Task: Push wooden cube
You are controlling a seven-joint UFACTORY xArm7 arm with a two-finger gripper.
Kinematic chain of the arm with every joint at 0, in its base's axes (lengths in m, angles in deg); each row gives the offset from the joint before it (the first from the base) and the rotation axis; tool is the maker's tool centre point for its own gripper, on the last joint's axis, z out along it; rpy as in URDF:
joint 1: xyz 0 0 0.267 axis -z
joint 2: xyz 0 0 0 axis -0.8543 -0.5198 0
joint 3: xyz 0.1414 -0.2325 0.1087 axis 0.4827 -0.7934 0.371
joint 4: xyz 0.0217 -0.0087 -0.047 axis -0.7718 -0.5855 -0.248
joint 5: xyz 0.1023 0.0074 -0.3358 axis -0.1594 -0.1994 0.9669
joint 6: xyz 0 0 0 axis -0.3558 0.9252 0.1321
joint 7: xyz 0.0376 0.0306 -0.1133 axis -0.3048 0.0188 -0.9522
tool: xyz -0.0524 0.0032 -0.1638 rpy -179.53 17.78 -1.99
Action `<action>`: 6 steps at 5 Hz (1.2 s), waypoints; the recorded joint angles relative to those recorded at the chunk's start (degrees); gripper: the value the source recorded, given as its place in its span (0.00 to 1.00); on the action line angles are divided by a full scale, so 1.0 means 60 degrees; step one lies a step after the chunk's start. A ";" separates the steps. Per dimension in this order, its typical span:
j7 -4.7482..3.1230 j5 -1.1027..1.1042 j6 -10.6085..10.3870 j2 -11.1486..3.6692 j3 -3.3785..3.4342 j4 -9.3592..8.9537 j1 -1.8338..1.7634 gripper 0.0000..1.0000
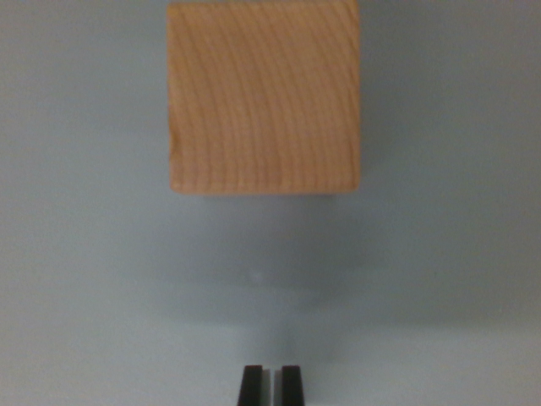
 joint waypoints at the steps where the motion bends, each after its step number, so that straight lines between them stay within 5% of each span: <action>1: 0.0000 0.0000 0.0000 0.0000 0.0000 0.0000 0.0000 1.00; 6: 0.0000 0.0001 0.0064 -0.0105 -0.0001 0.0169 -0.0002 1.00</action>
